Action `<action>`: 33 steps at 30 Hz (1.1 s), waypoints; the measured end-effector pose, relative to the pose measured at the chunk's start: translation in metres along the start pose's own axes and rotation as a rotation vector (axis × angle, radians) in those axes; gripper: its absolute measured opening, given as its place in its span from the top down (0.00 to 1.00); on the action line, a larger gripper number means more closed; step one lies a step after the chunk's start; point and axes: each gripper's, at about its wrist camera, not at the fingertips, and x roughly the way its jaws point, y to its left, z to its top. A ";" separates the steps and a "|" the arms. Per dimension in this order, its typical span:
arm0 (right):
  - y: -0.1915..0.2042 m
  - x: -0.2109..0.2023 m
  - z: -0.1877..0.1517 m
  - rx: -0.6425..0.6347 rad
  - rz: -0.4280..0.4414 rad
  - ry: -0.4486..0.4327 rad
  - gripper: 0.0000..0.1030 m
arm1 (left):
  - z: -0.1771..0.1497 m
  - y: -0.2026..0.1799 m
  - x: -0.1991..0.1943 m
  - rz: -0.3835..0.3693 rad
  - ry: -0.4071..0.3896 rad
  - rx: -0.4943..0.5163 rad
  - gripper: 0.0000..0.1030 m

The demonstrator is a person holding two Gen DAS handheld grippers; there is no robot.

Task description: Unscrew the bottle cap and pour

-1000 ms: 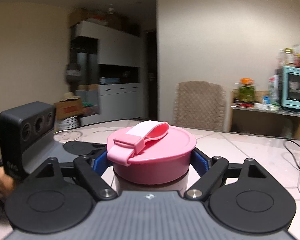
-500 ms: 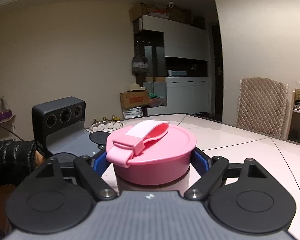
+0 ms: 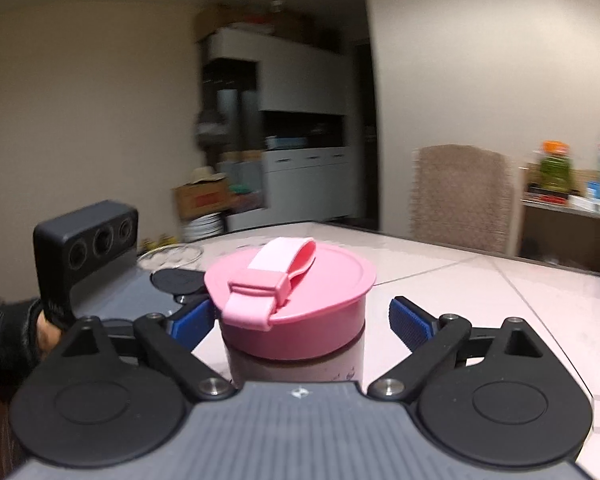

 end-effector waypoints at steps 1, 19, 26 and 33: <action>0.004 -0.001 -0.001 0.009 -0.014 -0.008 0.07 | 0.000 0.001 0.000 0.000 0.000 0.000 0.13; 0.055 0.016 -0.013 0.084 -0.309 -0.073 0.05 | 0.000 -0.005 -0.001 0.002 0.000 0.002 0.13; 0.060 0.025 -0.014 0.082 -0.356 -0.071 0.08 | 0.000 -0.005 -0.001 0.002 0.000 0.001 0.13; 0.066 0.028 -0.013 0.077 -0.366 -0.085 0.11 | 0.000 -0.005 -0.001 0.002 0.000 0.001 0.13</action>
